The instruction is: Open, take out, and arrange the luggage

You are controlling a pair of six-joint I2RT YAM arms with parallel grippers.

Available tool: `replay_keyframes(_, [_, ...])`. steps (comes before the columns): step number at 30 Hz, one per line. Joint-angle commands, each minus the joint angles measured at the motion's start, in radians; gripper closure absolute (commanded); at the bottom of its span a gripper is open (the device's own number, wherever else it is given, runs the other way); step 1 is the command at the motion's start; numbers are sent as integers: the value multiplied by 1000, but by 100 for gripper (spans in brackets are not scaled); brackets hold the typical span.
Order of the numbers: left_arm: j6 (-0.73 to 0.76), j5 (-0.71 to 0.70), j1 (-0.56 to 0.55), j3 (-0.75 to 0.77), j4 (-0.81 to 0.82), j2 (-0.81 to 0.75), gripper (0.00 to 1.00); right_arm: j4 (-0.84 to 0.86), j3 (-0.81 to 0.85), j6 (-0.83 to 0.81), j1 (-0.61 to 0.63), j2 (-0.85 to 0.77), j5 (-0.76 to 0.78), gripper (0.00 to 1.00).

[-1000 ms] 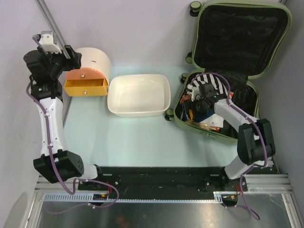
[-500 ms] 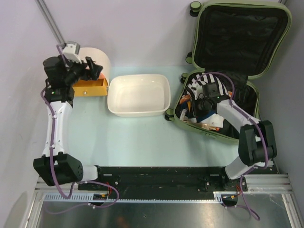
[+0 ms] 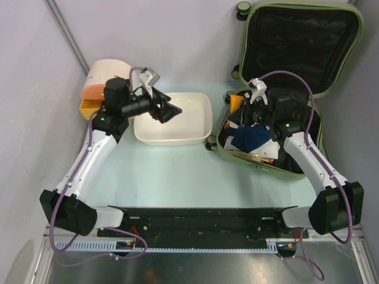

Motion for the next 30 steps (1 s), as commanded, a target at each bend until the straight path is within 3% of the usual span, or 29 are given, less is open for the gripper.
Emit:
replay_keyframes(1, [-86,104,-69,11,99,27,20,203,38,70,71,-25,-109,88])
replay_keyframes(3, [-192,139,-78,8,184,46,20,218,37,81,88,-22,-106,89])
replay_keyframes(13, [-376,126,-193,-86,431,55,21,482,38,266,178,26,-3,91])
replay_keyframes(24, [-475,158,-190,-38,560,82,27,533,23,133,221,40,-240,94])
replay_keyframes(30, [-495,156,-207,-38,581,104,32,556,23,104,246,44,-293,94])
